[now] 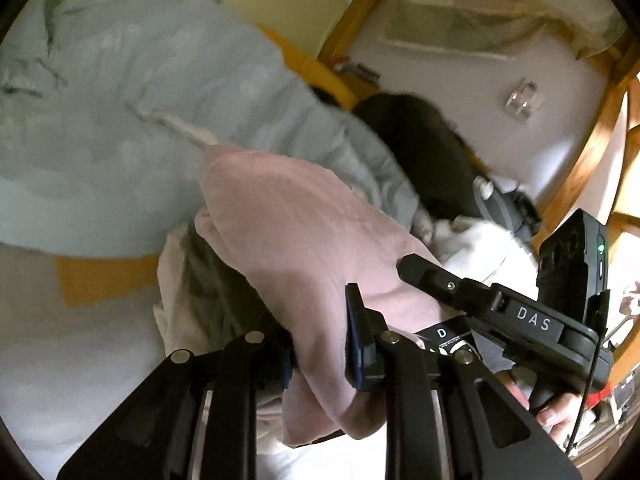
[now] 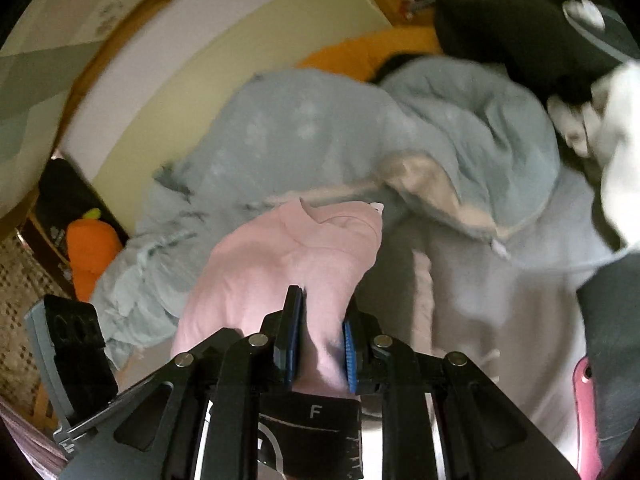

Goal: Fold small clothes

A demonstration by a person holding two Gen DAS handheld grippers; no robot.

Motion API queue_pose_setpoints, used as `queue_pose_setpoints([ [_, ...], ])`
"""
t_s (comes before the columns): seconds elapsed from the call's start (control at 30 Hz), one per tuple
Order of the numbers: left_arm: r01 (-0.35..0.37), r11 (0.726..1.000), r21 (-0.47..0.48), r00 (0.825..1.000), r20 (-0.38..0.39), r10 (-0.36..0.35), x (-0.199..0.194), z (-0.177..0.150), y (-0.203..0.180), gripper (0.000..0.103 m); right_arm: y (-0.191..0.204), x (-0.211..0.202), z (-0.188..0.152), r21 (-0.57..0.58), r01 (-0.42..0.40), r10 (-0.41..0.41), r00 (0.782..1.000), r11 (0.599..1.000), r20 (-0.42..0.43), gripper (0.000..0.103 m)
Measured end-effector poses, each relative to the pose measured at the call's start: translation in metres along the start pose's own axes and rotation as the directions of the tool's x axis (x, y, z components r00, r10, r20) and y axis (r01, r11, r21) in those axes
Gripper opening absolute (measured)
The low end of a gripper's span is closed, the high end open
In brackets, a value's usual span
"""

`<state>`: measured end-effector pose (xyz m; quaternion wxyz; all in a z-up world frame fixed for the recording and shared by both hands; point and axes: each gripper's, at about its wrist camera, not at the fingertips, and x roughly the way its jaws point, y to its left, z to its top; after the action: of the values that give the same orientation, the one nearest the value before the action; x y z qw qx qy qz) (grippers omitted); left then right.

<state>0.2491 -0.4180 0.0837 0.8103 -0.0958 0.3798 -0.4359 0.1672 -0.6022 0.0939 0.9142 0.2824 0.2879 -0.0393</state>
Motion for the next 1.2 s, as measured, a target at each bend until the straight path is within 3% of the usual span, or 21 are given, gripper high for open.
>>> queue_pose_setpoints([
  [0.3, -0.083, 0.987, 0.139, 0.996, 0.040, 0.078, -0.001, -0.012, -0.008, 0.030, -0.003, 0.002, -0.010, -0.046, 0.009, -0.007, 0.999, 0.999, 0.037, 0.020],
  [0.33, -0.101, 0.983, 0.155, 0.994, 0.044, 0.095, -0.003, -0.011, -0.011, 0.033, 0.001, -0.001, -0.011, -0.065, 0.018, -0.015, 0.999, 0.998, 0.044, 0.021],
  [0.37, -0.144, 0.976, 0.166, 0.989, 0.048, 0.138, -0.003, -0.010, -0.013, 0.046, 0.004, -0.004, -0.011, -0.082, 0.036, -0.032, 0.998, 0.996, 0.046, 0.026],
  [0.4, -0.211, 0.961, 0.179, 0.977, 0.055, 0.204, -0.005, -0.011, -0.016, 0.066, 0.009, -0.008, -0.012, -0.104, 0.071, -0.065, 0.996, 0.992, 0.057, 0.030],
  [0.43, -0.267, 0.944, 0.196, 0.963, 0.081, 0.256, -0.008, -0.014, -0.017, 0.073, 0.013, -0.014, -0.014, -0.125, 0.106, -0.096, 0.992, 0.986, 0.084, 0.035],
  [0.5, -0.347, 0.904, 0.249, 0.934, 0.176, 0.310, -0.025, -0.023, -0.024, 0.081, 0.021, -0.033, -0.021, -0.180, 0.166, -0.135, 0.976, 0.970, 0.173, 0.071],
  [0.63, -0.432, 0.862, 0.265, 0.884, 0.315, 0.346, -0.056, -0.039, -0.028, 0.103, 0.035, -0.075, -0.036, -0.247, 0.234, -0.146, 0.933, 0.940, 0.328, 0.083],
  [0.73, -0.464, 0.838, 0.286, 0.844, 0.429, 0.321, -0.081, -0.054, -0.035, 0.103, 0.044, -0.099, -0.046, -0.271, 0.252, -0.133, 0.911, 0.929, 0.390, 0.088],
  [0.83, -0.539, 0.781, 0.316, 0.793, 0.505, 0.342, -0.091, -0.071, -0.042, 0.103, 0.051, -0.116, -0.058, -0.279, 0.260, -0.117, 0.889, 0.924, 0.442, 0.102],
  [0.93, -0.524, 0.804, 0.282, 0.781, 0.535, 0.322, -0.101, -0.084, -0.033, 0.103, 0.051, -0.126, -0.077, -0.267, 0.229, -0.072, 0.868, 0.936, 0.491, 0.103],
  [1.07, -0.501, 0.838, 0.217, 0.767, 0.560, 0.314, -0.105, -0.101, -0.014, 0.103, 0.050, -0.112, -0.102, -0.258, 0.262, -0.088, 0.840, 0.930, 0.535, 0.103],
  [1.13, -0.506, 0.836, 0.213, 0.755, 0.578, 0.310, -0.103, -0.109, -0.007, 0.103, 0.049, -0.099, -0.111, -0.267, 0.278, -0.092, 0.832, 0.923, 0.546, 0.103],
  [1.2, -0.511, 0.831, 0.221, 0.758, 0.571, 0.314, -0.096, -0.112, 0.000, 0.102, 0.046, -0.090, -0.120, -0.260, 0.321, -0.111, 0.795, 0.911, 0.596, 0.103],
])
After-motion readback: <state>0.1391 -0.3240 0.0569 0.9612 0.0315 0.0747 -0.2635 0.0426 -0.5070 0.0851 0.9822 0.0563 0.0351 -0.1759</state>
